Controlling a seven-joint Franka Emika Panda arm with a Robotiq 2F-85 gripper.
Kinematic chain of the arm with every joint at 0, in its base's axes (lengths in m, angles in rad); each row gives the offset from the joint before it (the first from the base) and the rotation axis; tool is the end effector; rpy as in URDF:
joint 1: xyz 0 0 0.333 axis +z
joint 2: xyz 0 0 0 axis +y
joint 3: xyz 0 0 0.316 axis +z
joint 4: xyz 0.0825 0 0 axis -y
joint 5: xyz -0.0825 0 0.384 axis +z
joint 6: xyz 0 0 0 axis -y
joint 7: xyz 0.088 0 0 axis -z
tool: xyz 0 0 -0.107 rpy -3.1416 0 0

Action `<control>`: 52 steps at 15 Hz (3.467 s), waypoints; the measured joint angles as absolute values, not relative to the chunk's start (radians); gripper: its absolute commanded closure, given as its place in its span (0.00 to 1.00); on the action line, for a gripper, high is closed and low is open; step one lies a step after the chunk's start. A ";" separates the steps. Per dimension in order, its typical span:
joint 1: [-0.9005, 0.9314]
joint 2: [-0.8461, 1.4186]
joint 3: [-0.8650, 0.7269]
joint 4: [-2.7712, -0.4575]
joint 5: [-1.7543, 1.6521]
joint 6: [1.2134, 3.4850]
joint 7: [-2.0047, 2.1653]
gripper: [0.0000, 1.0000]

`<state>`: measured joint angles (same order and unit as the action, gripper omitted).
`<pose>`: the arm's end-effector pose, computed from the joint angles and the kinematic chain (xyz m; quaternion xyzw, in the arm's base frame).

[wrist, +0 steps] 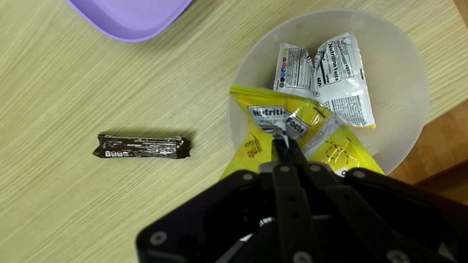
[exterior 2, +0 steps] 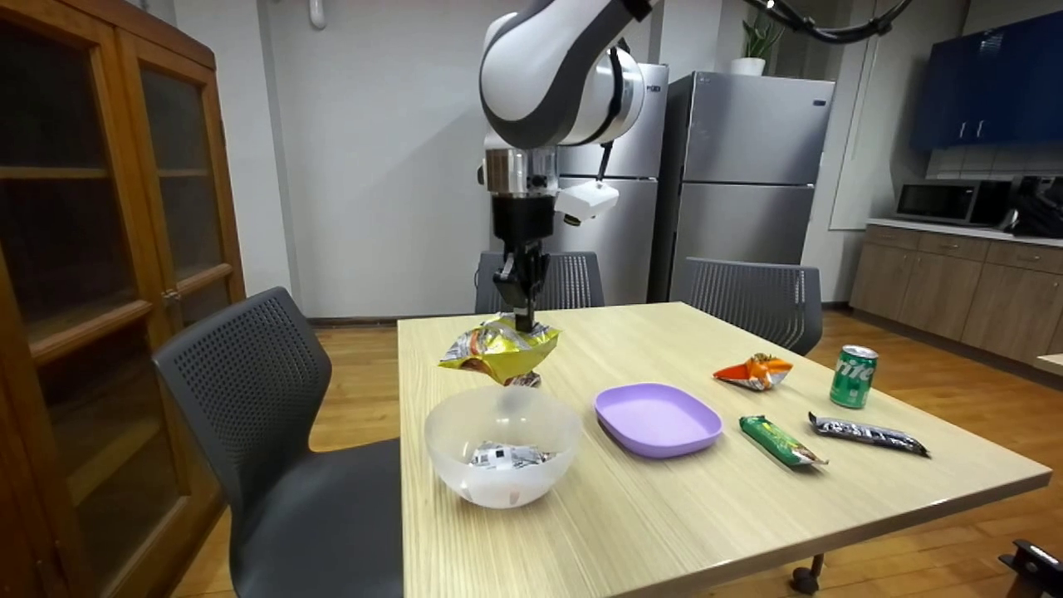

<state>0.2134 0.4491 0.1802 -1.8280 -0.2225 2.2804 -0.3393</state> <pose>0.6018 0.2353 0.2929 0.9082 0.4160 0.0084 0.0457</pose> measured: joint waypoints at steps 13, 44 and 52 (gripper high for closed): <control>0.267 0.455 0.200 -1.897 -0.322 2.301 -0.379 1.00; 0.219 0.502 0.161 -1.833 -0.304 2.268 -0.381 0.00; 0.219 0.502 0.161 -1.833 -0.304 2.268 -0.381 0.00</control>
